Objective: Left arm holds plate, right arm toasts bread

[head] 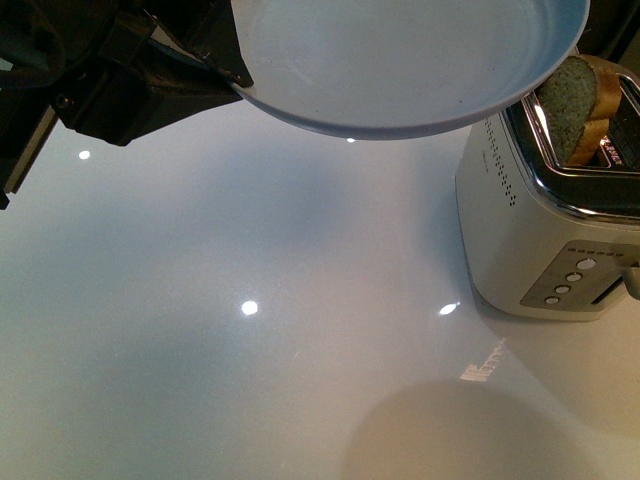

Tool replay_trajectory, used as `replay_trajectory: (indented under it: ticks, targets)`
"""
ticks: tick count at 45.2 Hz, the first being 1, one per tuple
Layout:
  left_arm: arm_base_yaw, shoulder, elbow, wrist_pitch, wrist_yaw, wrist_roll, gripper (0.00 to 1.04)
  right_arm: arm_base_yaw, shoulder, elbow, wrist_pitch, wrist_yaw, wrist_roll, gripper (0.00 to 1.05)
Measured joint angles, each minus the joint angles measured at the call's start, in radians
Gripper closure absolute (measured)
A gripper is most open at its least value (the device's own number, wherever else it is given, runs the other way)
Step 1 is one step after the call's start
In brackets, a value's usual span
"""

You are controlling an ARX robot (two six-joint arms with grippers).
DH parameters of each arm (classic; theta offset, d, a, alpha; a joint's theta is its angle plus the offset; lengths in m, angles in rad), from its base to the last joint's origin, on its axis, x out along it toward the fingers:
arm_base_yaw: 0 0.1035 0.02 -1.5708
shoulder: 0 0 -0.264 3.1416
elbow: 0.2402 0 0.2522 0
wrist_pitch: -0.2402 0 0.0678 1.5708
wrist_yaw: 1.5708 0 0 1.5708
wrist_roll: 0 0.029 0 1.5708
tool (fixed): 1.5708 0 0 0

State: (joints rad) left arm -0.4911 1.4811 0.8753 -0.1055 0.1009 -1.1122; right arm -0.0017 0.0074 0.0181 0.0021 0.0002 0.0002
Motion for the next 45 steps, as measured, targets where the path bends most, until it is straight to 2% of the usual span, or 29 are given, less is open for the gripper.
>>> replay_trajectory:
  ticks: [4,10,17,20,28,33,35,37,45]
  targets:
    - [0.0,0.0,0.0,0.0,0.0,0.0,1.02,0.0,0.0,0.0,0.0,0.0,0.0,0.88]
    - [0.0,0.0,0.0,0.0,0.0,0.0,1.02,0.0,0.0,0.0,0.0,0.0,0.0,0.73]
    - [0.0,0.0,0.0,0.0,0.0,0.0,1.02,0.0,-0.001,0.0,0.0,0.0,0.0,0.48]
    - [0.0,0.0,0.0,0.0,0.0,0.0,1.02,0.0,-0.001,0.0,0.0,0.0,0.0,0.34]
    - [0.0,0.0,0.0,0.0,0.0,0.0,1.02,0.0,-0.001,0.0,0.0,0.0,0.0,0.09]
    - [0.0,0.0,0.002,-0.005,-0.004,0.002,1.02,0.0,-0.001,0.0,0.0,0.0,0.0,0.09]
    - [-0.004,0.005,0.043,-0.112,-0.075,0.033,1.02,0.0,-0.001,0.0,0.0,0.0,0.0,0.09]
    - [-0.004,0.006,0.069,-0.183,-0.106,0.051,1.02,0.0,-0.001,0.0,0.0,-0.001,0.0,0.09]
    - [0.055,0.004,0.093,-0.224,-0.085,0.1,1.02,0.0,-0.002,0.0,0.0,0.0,0.0,0.09]
